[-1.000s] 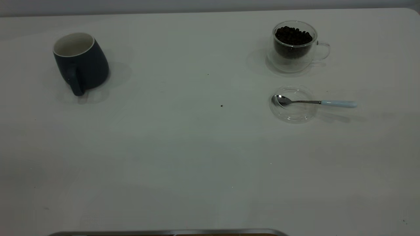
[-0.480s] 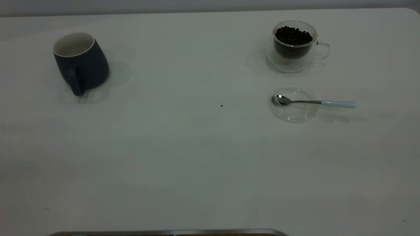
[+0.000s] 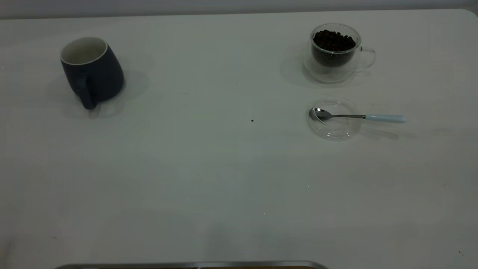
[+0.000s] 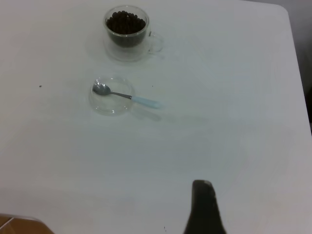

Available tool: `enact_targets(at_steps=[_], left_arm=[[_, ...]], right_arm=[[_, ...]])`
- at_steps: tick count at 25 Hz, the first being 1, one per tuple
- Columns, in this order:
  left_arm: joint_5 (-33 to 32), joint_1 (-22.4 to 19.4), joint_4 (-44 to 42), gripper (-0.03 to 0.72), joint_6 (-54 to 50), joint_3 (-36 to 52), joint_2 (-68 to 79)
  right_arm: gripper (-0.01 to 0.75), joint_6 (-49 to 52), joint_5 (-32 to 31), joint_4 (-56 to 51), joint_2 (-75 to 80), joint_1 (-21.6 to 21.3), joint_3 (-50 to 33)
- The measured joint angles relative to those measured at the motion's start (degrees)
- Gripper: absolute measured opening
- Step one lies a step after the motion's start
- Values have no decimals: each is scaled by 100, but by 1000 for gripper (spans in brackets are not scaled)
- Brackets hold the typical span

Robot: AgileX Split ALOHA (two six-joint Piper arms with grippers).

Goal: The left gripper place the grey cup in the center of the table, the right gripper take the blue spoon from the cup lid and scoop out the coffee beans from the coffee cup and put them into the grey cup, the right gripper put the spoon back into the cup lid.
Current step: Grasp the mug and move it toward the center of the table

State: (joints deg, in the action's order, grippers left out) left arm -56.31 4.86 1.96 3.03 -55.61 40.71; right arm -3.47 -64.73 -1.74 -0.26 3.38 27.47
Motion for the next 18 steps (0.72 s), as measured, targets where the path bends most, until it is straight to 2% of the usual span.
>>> enact_targets(at_steps=[2,7,12,14,18], left_arm=[[-36,0,-99,588,439,-333,605],[-383,0,-250,588,654,-1047,2253],[-417,0,-905,588,1634,-1605,3792],[-322,0,-1078,588,1963,-1831,4313],[330,0,-1150,588,2455,-2260,5235]], right_arm=[[588,0,0,0,0,0,0],[588,0,0,0,0,0,0],[588,0,0,0,0,0,0],[588,0,0,0,0,0,0],[588,0,0,0,0,0,0]])
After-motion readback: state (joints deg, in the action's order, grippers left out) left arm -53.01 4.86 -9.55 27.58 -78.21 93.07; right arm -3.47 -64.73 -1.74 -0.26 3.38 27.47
